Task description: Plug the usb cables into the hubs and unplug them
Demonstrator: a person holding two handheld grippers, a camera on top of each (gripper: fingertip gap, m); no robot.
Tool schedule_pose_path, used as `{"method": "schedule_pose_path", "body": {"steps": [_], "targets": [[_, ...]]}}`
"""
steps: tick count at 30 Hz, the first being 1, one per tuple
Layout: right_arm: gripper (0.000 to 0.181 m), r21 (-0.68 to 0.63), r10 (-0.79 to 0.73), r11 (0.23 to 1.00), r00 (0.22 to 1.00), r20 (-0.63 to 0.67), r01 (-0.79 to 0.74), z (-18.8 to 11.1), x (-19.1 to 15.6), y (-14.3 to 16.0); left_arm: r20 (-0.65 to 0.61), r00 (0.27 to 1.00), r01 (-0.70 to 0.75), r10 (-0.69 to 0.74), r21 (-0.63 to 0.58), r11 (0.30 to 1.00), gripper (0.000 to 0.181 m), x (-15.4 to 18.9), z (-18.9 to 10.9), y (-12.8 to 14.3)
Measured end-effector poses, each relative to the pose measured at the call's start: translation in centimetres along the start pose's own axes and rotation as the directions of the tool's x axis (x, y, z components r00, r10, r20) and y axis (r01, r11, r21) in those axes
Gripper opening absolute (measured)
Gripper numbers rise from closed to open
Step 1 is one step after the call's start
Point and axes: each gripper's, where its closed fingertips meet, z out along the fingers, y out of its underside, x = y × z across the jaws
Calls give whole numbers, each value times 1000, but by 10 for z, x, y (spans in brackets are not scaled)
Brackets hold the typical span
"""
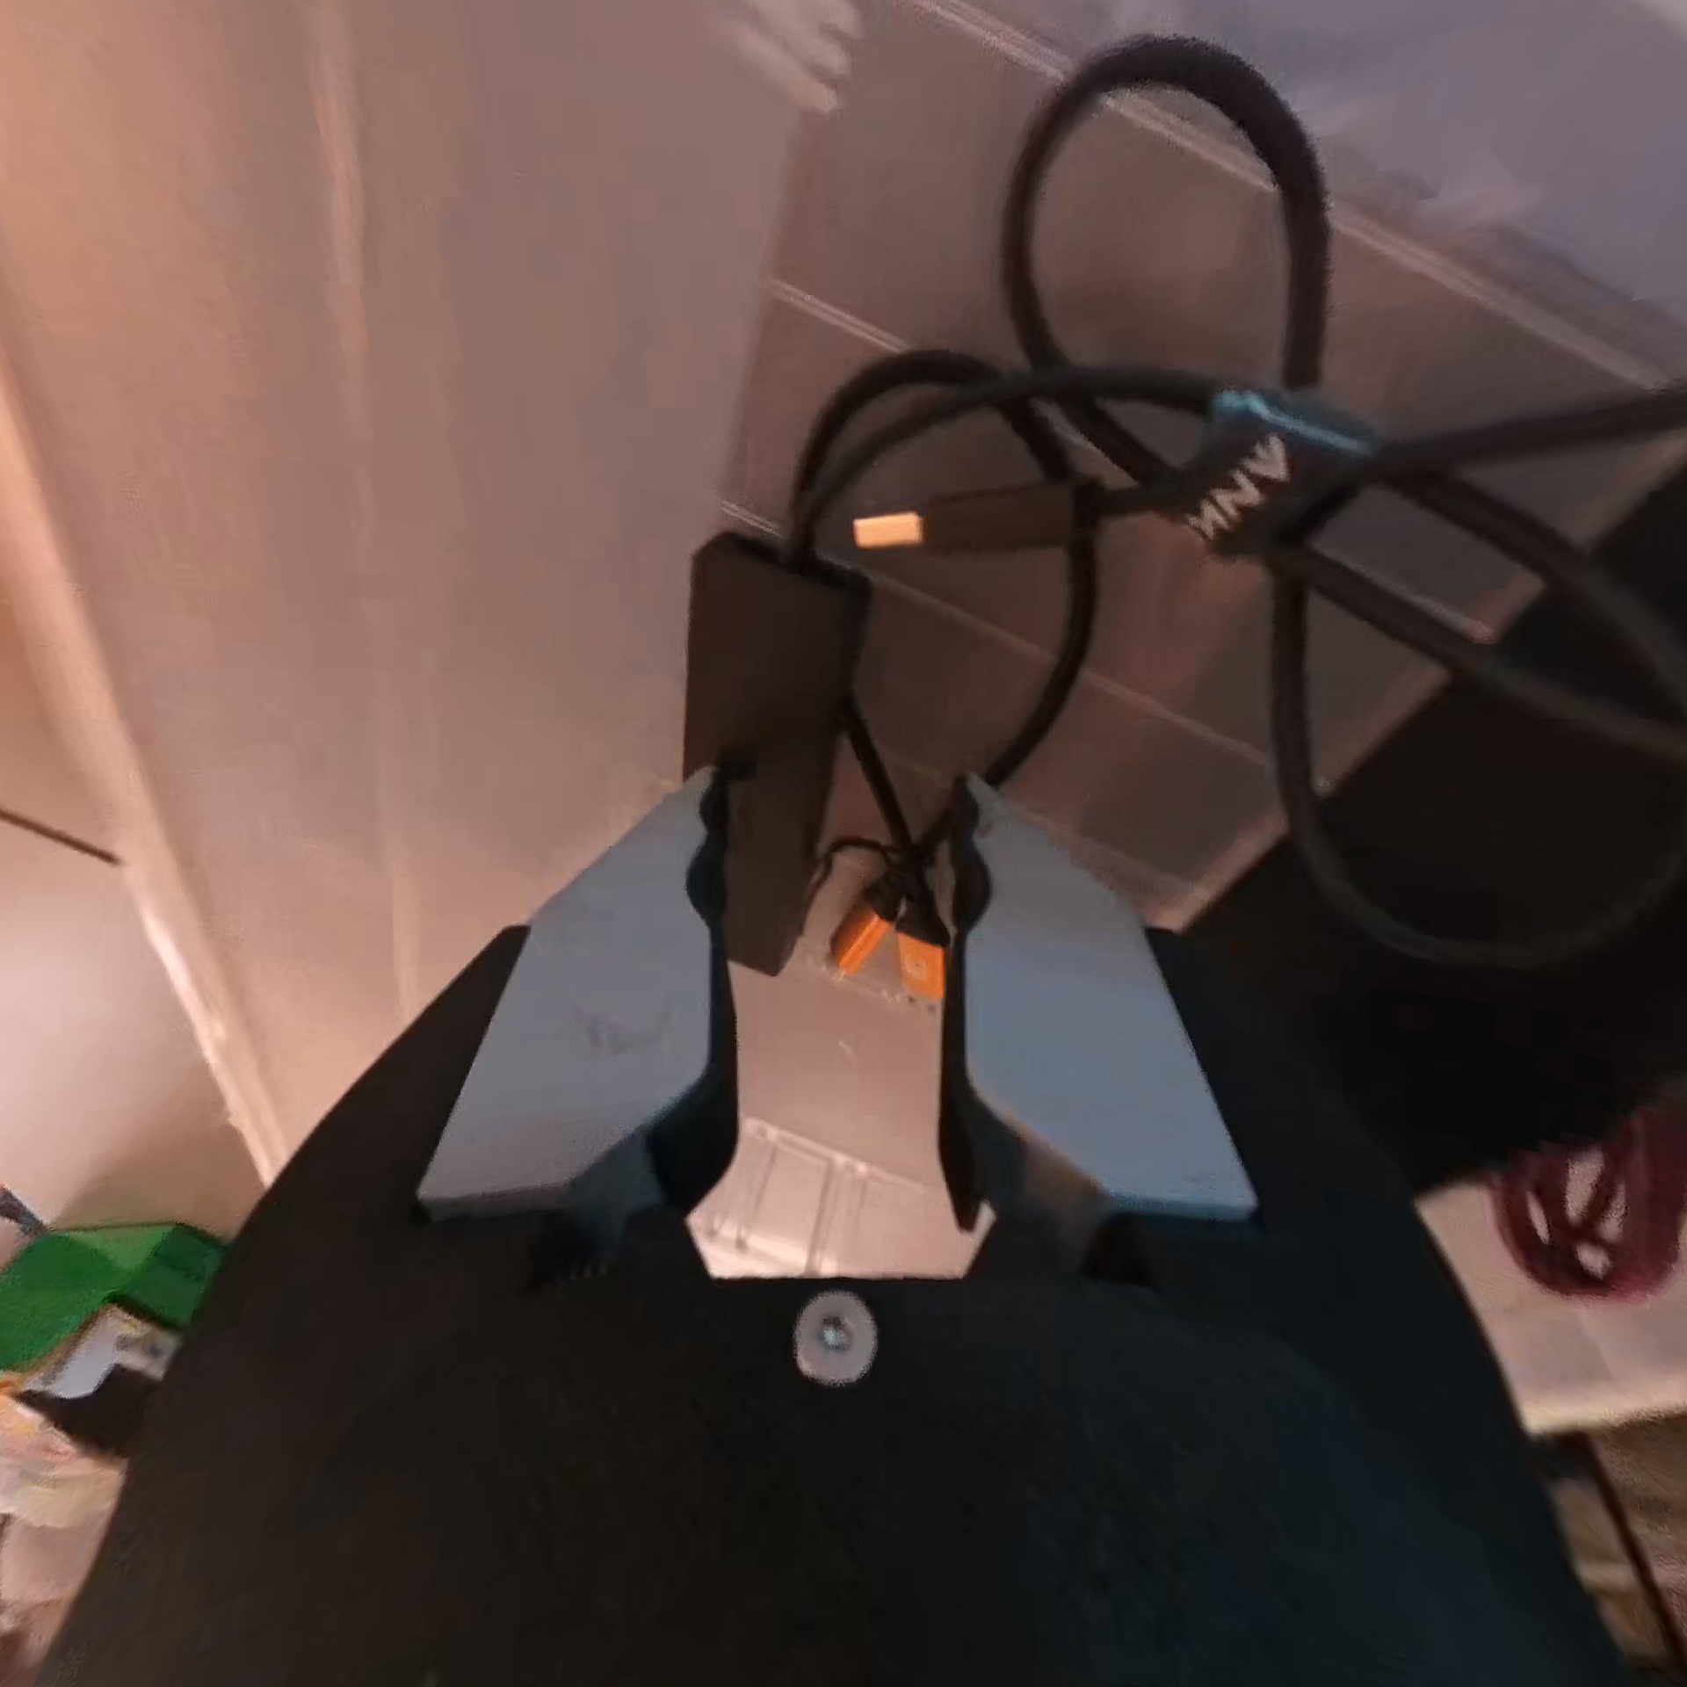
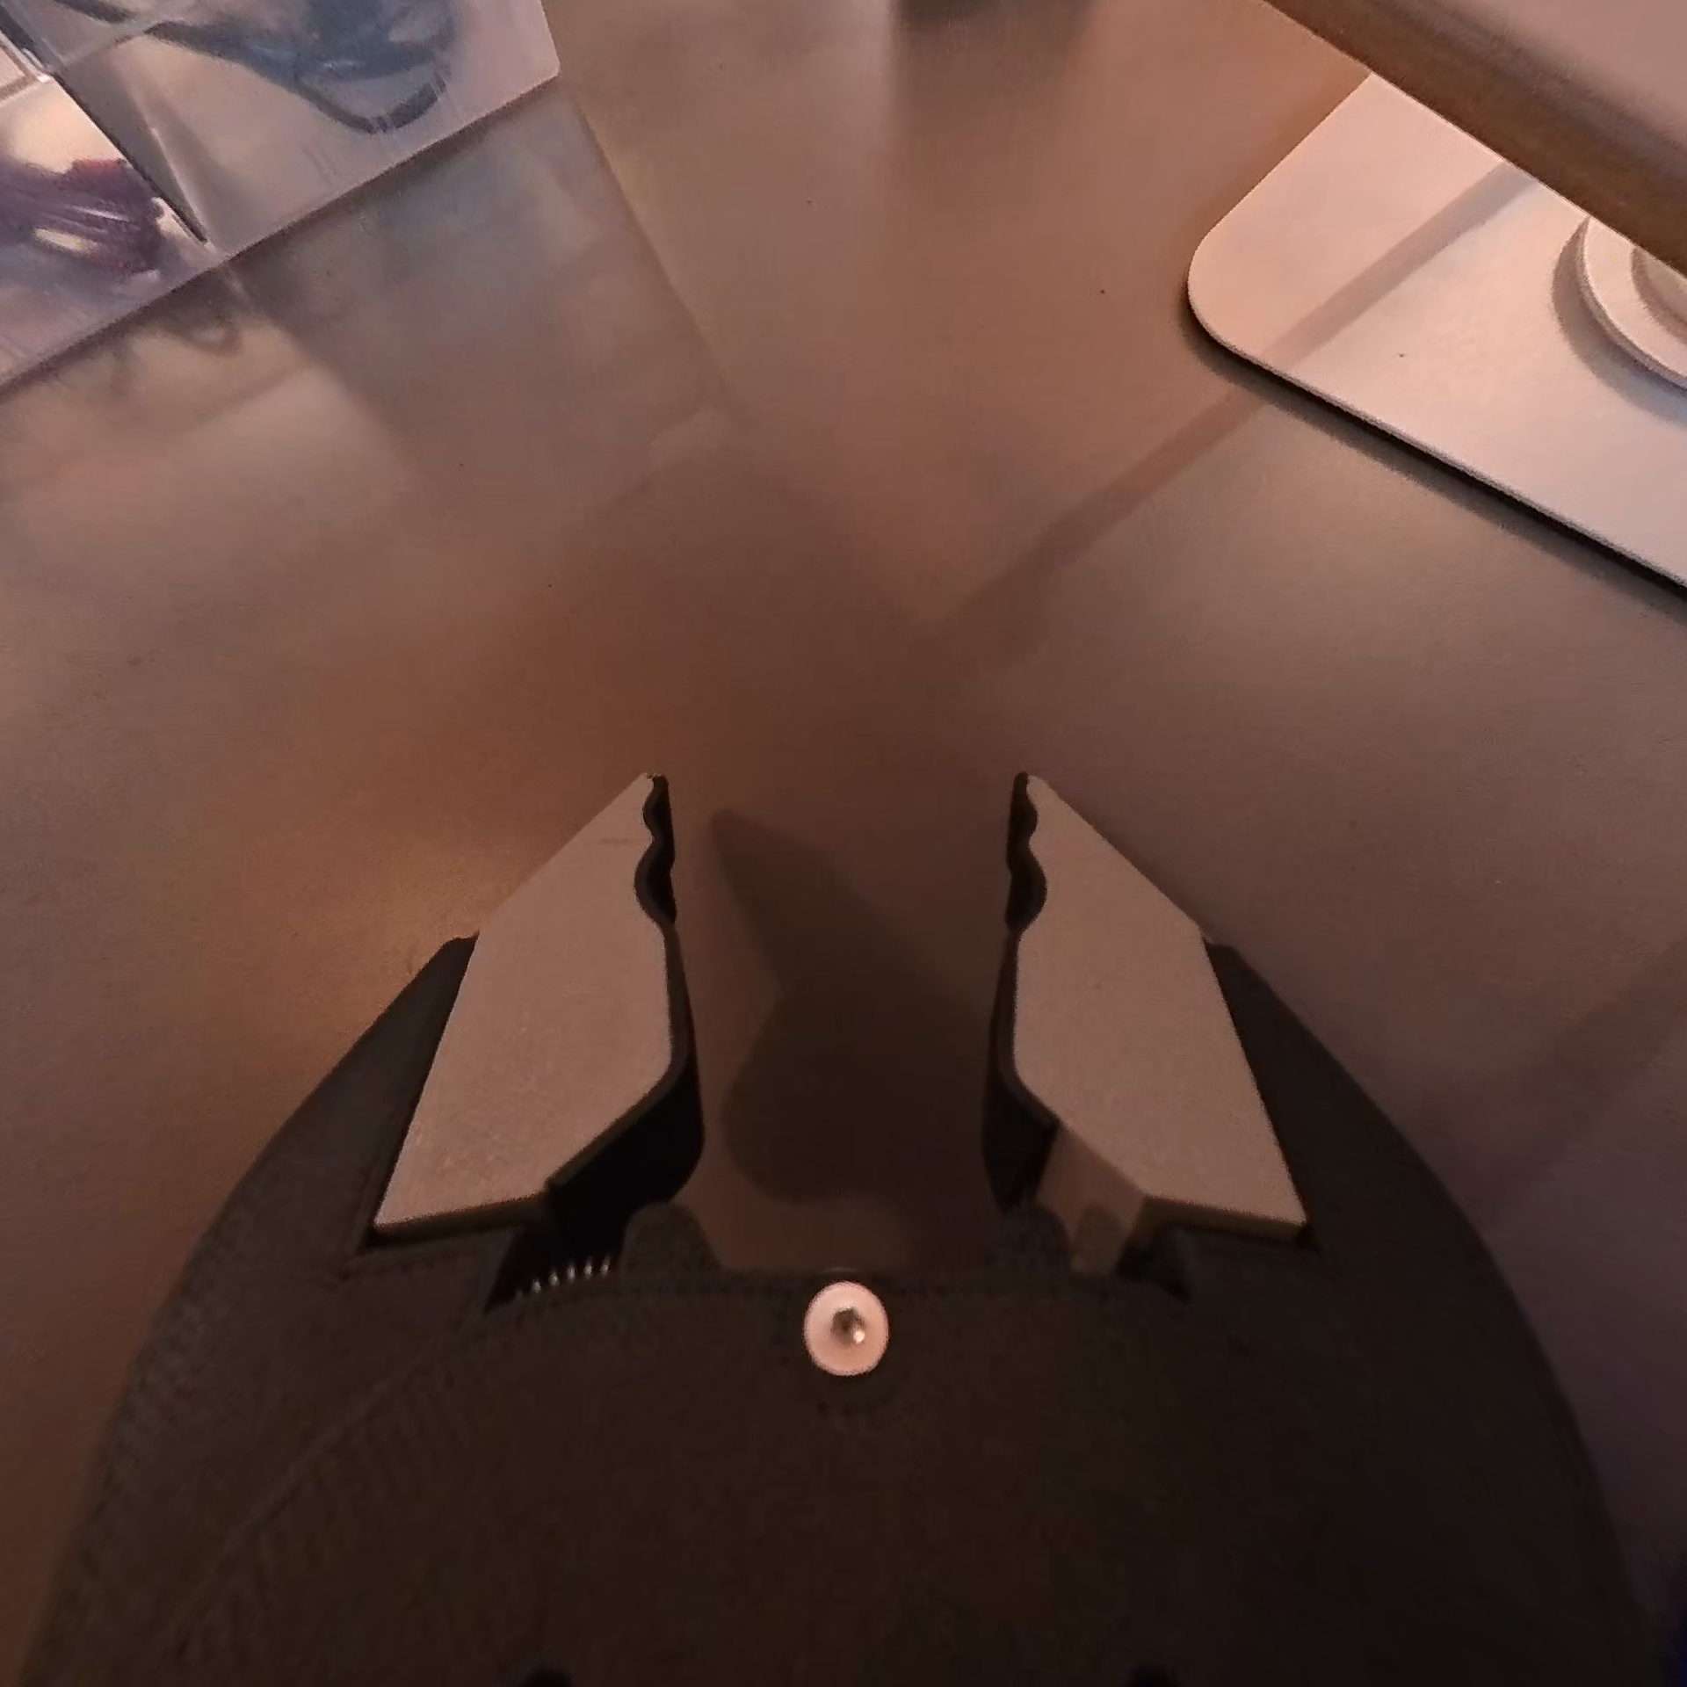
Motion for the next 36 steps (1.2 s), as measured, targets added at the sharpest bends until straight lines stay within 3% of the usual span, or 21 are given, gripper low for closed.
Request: {"method": "schedule_pose_path", "body": {"steps": [3,9,14,17,22,26,30,33,36], "targets": [[70,-5,-6,1000,1000,0,6,0,-1,1,-99,994,-45,43,-16,999,41,17,-10,1],[69,-18,-23,1000,1000,-5,23,2,-2,2,72,997,-17,18,-15,1000,57,-18,-6,1],[67,-28,-38,999,999,-3,38,3,-4,3,51,999,14,-18,71,997,32,-22,7,-7],[66,-28,-36,999,999,1,36,3,-4,3,-35,997,78,-75,78,994,33,-17,8,-5],[65,-25,-29,999,1000,4,29,2,-3,3,94,995,-33,34,-6,999,32,-27,-4,2],[64,-26,-38,999,999,-3,38,2,-4,3,247,967,-55,56,-12,998,32,-38,-41,11],[63,-23,-40,999,999,-7,40,2,-3,3,432,902,-35,24,16,999,32,-55,-103,22],[63,-20,-38,999,999,-8,38,2,-3,2,594,804,-27,13,14,1000,32,-67,-157,27],[62,-12,-32,999,999,-12,32,0,-2,2,767,638,-42,74,-61,997,32,-73,-219,26]]}}
